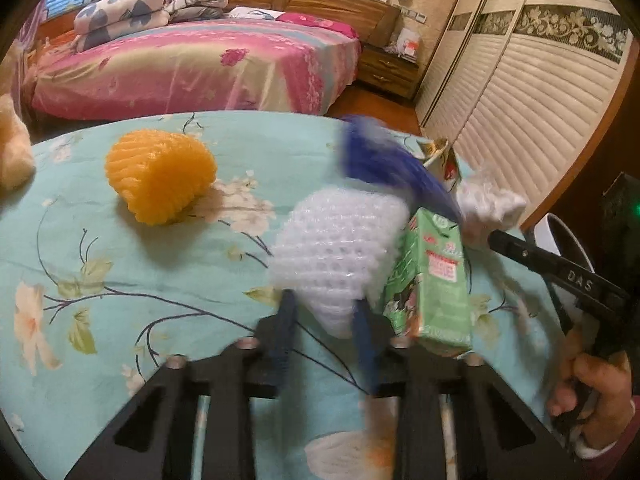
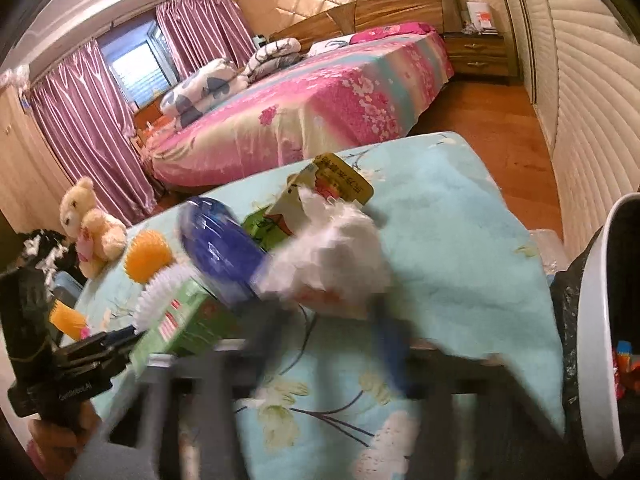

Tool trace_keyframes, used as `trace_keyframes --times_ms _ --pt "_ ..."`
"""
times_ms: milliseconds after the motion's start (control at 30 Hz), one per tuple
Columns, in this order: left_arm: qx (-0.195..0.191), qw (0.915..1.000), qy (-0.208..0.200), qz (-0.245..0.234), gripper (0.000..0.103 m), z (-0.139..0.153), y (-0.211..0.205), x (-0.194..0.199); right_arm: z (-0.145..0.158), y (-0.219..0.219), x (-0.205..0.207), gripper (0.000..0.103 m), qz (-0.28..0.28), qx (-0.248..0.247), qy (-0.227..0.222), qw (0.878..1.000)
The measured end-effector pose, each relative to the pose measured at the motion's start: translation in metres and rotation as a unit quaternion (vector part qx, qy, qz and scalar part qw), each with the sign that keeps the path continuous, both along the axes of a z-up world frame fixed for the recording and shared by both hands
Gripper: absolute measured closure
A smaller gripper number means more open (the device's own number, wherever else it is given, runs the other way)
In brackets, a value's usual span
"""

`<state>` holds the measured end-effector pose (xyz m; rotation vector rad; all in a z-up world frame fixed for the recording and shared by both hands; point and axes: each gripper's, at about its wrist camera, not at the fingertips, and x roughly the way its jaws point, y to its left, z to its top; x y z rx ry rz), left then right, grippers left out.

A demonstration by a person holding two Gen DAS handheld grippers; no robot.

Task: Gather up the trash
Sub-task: 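Grasp the white foam net with the left tool while the right tool grasps the crumpled tissue, then carry the foam net and tissue over the bin with both tools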

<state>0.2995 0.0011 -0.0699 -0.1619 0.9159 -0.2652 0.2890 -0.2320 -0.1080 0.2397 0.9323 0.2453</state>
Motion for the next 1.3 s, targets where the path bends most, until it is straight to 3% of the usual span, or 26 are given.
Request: trace_keyframes --times_ms 33,233,533,900,1300 --pt "0.001 1.0 -0.003 0.002 0.09 0.0 0.0 -0.001 0.0 0.001 -0.001 0.096 0.001 0.0 0.002 1.0" --pt "0.007 0.9995 -0.025 0.019 0.094 0.01 0.003 -0.019 0.009 -0.003 -0.017 0.1 0.009 0.002 -0.021 1.0" --pt "-0.019 0.9977 -0.048 0.044 0.094 0.025 0.007 -0.06 0.023 -0.007 -0.049 0.101 0.018 0.01 -0.037 0.999" --pt "-0.034 0.9977 -0.058 0.002 0.094 0.039 -0.009 -0.092 0.034 -0.026 -0.079 0.101 0.01 0.019 -0.041 0.999" --pt "-0.035 0.9968 -0.059 -0.042 0.094 0.045 -0.046 -0.096 0.043 -0.046 -0.096 0.101 -0.014 0.019 -0.051 0.998"
